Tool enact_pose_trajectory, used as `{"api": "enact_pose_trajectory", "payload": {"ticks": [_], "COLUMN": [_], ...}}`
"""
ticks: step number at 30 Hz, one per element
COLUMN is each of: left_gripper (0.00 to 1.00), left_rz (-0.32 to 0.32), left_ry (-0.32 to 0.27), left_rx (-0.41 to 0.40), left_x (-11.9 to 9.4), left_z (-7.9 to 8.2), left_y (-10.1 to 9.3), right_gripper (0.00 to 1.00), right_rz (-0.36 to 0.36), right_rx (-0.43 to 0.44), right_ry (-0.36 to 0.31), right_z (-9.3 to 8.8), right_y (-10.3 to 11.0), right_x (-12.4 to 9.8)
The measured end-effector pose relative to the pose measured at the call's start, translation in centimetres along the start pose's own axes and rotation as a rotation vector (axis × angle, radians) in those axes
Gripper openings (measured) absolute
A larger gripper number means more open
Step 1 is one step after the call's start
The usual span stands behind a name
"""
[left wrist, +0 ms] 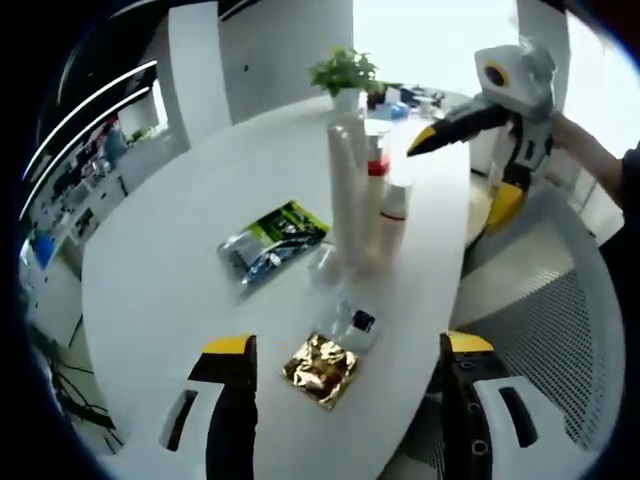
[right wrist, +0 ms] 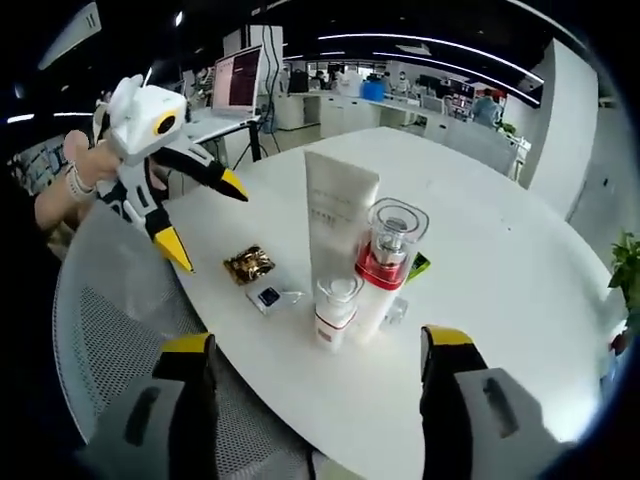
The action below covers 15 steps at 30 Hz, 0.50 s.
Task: Arrange the skincare products in the storage area until every visible bottle or jar stands upright without overlapping.
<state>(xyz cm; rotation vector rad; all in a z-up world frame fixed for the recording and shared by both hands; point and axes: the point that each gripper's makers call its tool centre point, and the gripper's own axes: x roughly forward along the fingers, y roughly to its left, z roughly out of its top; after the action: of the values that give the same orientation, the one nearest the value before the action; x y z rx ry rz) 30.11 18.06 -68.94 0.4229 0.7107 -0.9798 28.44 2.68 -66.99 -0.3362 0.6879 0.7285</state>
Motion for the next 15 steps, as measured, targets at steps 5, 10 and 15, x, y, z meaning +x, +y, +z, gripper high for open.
{"api": "enact_pose_trajectory", "payload": {"ticks": [5,10,15], "left_gripper": [0.79,0.87,0.91], "left_rz": [0.002,-0.003,-0.012], "left_ry": [-0.002,0.004,0.002], "left_rx": [-0.012,-0.023,-0.020], "left_x": [-0.62,-0.90,-0.93], "left_z": [-0.24,-0.45,-0.41], "left_y": [-0.17,-0.21,-0.17], "right_gripper": [0.94,0.99,0.99], "right_rz": [0.024,0.034,0.030], "right_rx": [-0.024,-0.047,-0.051], "right_ry": [0.008,0.016,0.008], "right_z": [0.33,0.57,0.94], "right_y": [0.33,0.41,0.06], "right_x": [0.03,-0.07,-0.09]}}
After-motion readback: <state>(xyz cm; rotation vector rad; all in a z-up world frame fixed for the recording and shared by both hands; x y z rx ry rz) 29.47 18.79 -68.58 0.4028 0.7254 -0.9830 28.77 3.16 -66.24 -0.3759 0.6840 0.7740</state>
